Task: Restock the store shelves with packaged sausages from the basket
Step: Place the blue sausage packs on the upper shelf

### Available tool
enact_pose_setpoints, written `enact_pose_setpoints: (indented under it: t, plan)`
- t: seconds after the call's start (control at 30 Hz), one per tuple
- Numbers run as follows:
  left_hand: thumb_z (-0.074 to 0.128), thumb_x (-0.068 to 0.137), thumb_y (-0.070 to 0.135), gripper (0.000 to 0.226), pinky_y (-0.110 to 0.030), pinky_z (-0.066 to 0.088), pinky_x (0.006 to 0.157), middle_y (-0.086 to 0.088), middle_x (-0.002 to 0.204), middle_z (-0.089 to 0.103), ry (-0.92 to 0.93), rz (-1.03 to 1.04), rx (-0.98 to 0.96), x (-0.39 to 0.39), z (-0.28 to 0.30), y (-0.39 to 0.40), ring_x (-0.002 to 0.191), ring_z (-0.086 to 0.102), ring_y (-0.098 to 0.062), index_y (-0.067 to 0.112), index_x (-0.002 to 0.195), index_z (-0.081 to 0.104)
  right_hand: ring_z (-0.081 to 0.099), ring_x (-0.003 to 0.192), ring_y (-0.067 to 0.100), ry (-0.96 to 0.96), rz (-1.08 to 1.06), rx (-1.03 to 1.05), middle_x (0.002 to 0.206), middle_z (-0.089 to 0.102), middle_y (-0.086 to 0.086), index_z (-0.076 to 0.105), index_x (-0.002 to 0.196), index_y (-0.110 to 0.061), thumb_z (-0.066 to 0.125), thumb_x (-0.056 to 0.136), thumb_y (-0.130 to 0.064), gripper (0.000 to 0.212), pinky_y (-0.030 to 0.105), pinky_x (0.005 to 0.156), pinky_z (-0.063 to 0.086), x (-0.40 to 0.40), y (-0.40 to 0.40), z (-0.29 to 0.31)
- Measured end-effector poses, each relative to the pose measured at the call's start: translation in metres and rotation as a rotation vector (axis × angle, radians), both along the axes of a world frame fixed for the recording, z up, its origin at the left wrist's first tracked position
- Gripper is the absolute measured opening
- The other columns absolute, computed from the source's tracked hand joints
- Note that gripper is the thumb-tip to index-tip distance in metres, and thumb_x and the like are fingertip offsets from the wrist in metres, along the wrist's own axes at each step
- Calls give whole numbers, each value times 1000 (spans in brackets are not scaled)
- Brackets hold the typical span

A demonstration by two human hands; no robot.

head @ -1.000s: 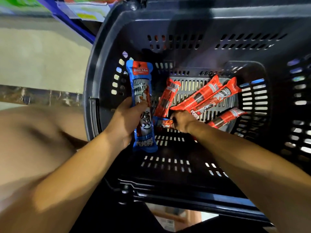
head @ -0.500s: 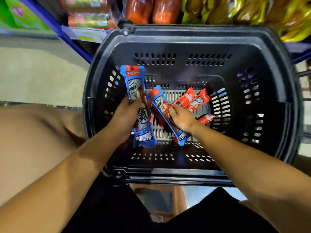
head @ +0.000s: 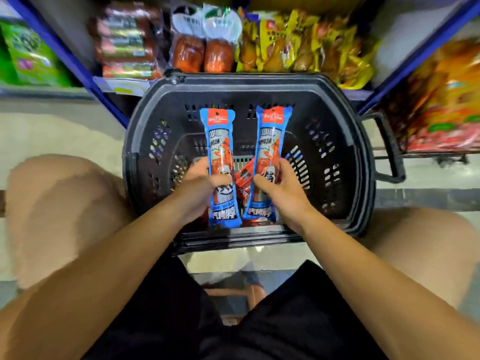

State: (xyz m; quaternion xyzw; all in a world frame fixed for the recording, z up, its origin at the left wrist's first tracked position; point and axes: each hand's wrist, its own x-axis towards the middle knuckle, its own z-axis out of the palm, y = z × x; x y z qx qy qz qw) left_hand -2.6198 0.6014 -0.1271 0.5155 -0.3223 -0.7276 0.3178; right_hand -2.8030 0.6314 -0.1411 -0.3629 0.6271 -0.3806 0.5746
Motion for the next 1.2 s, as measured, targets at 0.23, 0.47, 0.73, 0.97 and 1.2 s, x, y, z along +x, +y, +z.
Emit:
enact_pose_setpoints:
  t: [0.23, 0.47, 0.73, 0.97, 1.2]
  plan:
    - [61, 83, -6, 31, -39, 60, 70, -14, 105, 74, -114, -65, -4, 6, 2, 7, 94, 72, -31, 8, 111, 64, 71, 96, 13, 136, 211, 80, 107, 74, -6, 59, 120, -26, 69, 82, -34, 40, 43, 91, 56, 3, 8, 10]
    - [68, 85, 4, 40, -35, 61, 65, -6, 107, 75, -178, -267, 21, 14, 3, 16, 89, 74, -24, 21, 120, 59, 70, 99, 10, 159, 244, 90, 110, 72, -9, 57, 122, -31, 70, 84, -32, 40, 41, 94, 55, 2, 11, 13]
    - [71, 81, -6, 62, -34, 59, 61, -4, 108, 74, -198, -295, -46, 16, -5, 22, 97, 72, -26, 23, 130, 48, 69, 97, 14, 176, 226, 53, 105, 71, 0, 54, 109, -26, 72, 78, -2, 44, 41, 93, 55, 0, 14, 9]
    - [67, 79, -8, 44, -31, 59, 69, -15, 103, 72, -326, -24, -223, 20, 5, 16, 86, 73, -21, 16, 111, 51, 68, 88, 9, 202, -102, -113, 97, 70, -7, 55, 117, -22, 70, 82, -16, 39, 35, 84, 57, 6, 18, 34]
    - [66, 64, 15, 39, -24, 56, 67, 7, 92, 76, -304, 77, -459, 45, 80, 5, 82, 73, -12, 34, 98, 62, 63, 96, 12, 240, -83, -309, 108, 63, -6, 48, 129, -24, 67, 82, -16, 50, 30, 79, 52, 12, 0, 110]
